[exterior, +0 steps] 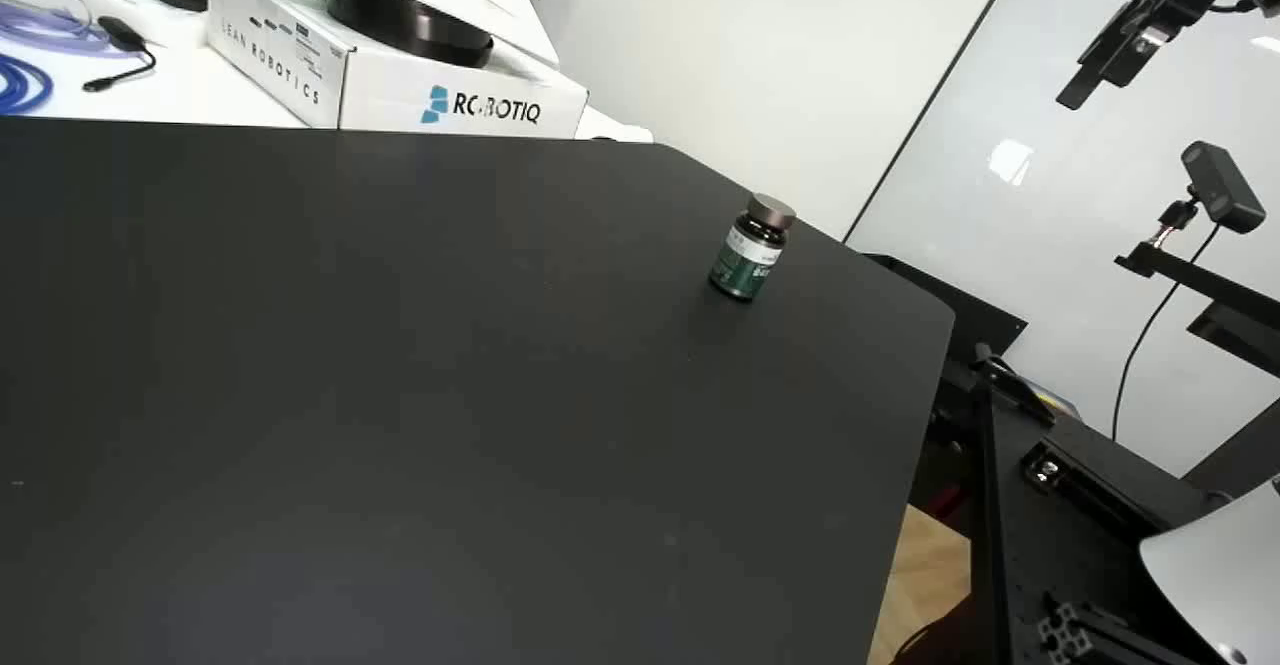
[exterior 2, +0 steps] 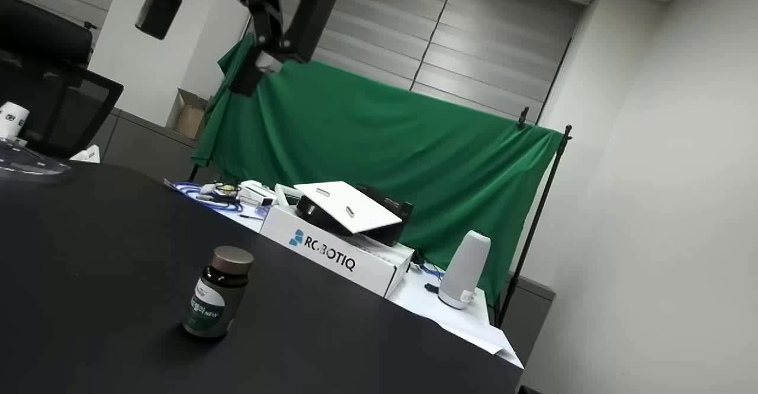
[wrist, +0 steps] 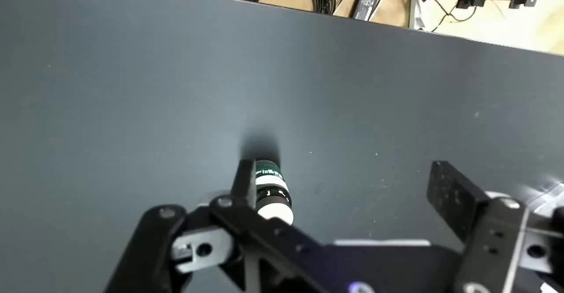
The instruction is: Move the bottle backwards
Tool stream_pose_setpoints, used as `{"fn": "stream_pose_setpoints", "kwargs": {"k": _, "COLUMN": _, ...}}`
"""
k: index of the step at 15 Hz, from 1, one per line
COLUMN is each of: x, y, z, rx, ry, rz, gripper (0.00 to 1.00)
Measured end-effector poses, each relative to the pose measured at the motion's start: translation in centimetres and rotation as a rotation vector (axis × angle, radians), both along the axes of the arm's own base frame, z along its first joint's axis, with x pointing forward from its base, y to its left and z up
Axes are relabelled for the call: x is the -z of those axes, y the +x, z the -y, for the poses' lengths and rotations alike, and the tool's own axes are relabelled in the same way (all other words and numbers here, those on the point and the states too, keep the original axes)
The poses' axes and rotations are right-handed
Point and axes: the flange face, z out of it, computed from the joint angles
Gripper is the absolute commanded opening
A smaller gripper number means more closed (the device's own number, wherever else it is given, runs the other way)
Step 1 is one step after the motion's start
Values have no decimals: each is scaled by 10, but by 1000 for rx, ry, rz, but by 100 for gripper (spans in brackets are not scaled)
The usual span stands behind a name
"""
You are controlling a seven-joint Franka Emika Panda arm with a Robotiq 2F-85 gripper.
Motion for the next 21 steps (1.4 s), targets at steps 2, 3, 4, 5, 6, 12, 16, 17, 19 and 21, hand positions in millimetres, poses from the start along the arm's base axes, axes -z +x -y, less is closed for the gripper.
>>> {"fn": "stream_pose_setpoints", "kwargs": {"k": 2, "x": 0, "y": 0, "z": 0, "rx": 0, "ry": 0, "rz": 0, "gripper": 100}}
{"fn": "stream_pose_setpoints", "kwargs": {"k": 3, "x": 0, "y": 0, "z": 0, "rx": 0, "ry": 0, "rz": 0, "gripper": 100}}
{"fn": "stream_pose_setpoints", "kwargs": {"k": 4, "x": 0, "y": 0, "z": 0, "rx": 0, "ry": 0, "rz": 0, "gripper": 100}}
{"fn": "stream_pose_setpoints", "kwargs": {"k": 5, "x": 0, "y": 0, "z": 0, "rx": 0, "ry": 0, "rz": 0, "gripper": 100}}
{"fn": "stream_pose_setpoints", "kwargs": {"k": 6, "x": 0, "y": 0, "z": 0, "rx": 0, "ry": 0, "rz": 0, "gripper": 100}}
{"fn": "stream_pose_setpoints", "kwargs": {"k": 12, "x": -1, "y": 4, "z": 1, "rx": 4, "ry": -12, "rz": 20, "gripper": 100}}
{"fn": "stream_pose_setpoints", "kwargs": {"k": 16, "x": 9, "y": 36, "z": 3, "rx": -2, "ry": -61, "rz": 92, "gripper": 100}}
{"fn": "stream_pose_setpoints", "kwargs": {"k": 17, "x": 14, "y": 48, "z": 1, "rx": -11, "ry": -75, "rz": 106, "gripper": 100}}
{"fn": "stream_pose_setpoints", "kwargs": {"k": 19, "x": 27, "y": 75, "z": -5, "rx": -33, "ry": -95, "rz": 119, "gripper": 100}}
{"fn": "stream_pose_setpoints", "kwargs": {"k": 21, "x": 44, "y": 103, "z": -14, "rx": -58, "ry": -114, "rz": 112, "gripper": 100}}
